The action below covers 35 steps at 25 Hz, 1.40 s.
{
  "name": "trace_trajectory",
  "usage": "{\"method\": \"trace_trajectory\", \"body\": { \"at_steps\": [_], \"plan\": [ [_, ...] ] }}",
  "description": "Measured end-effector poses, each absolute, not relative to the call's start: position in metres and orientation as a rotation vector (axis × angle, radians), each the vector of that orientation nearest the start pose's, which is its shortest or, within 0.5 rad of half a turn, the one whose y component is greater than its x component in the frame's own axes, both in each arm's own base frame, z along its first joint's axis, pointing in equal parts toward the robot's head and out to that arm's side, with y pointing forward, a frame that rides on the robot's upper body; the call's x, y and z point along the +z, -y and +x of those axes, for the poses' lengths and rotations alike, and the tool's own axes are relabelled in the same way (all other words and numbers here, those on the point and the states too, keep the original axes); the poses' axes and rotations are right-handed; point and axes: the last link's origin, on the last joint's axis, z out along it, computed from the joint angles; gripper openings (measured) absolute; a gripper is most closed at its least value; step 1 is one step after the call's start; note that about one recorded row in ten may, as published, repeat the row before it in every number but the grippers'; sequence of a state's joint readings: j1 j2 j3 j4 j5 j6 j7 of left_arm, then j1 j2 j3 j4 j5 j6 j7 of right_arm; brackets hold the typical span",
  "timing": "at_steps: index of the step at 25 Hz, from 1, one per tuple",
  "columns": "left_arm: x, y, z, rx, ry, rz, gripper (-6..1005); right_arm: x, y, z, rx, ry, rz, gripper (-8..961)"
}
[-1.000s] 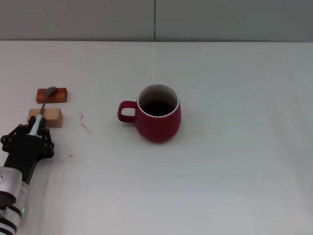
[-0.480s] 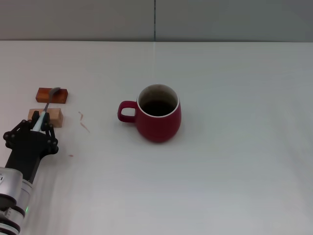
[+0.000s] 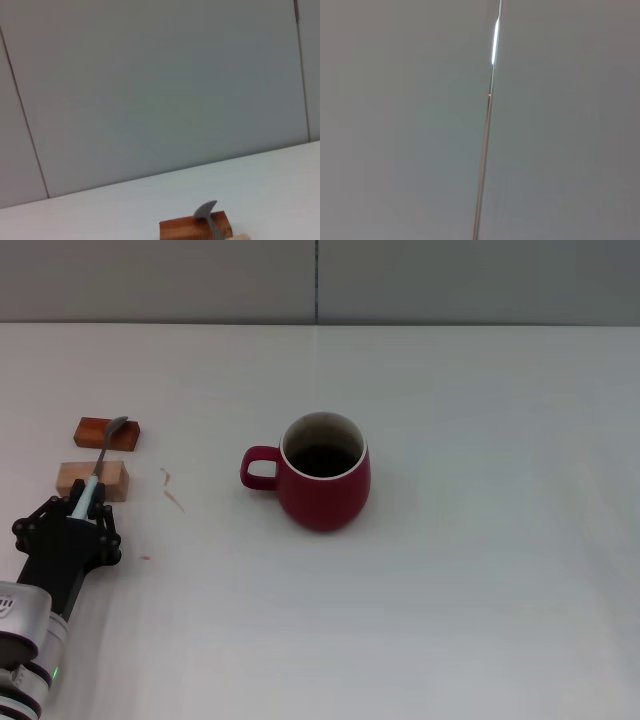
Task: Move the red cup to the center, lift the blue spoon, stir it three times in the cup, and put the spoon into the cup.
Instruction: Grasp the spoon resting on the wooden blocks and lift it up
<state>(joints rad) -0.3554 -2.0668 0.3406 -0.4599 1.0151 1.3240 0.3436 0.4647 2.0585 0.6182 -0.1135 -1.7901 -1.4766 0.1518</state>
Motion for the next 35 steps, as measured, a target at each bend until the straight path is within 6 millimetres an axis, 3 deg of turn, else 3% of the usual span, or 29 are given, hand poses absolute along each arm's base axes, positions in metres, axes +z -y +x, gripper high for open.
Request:
{"method": "trace_trajectory", "body": {
  "at_steps": [17,35],
  "plan": [
    [-0.072,-0.233,-0.349,-0.369,0.579,-1.638,154,0.085,-0.312,0.361,0.645,-0.282,-1.266,632],
    [-0.061,-0.237,-0.346,-0.748,0.841,-1.568,150,0.084,-0.311,0.361,0.645,-0.285,-1.266,631]
  ]
}}
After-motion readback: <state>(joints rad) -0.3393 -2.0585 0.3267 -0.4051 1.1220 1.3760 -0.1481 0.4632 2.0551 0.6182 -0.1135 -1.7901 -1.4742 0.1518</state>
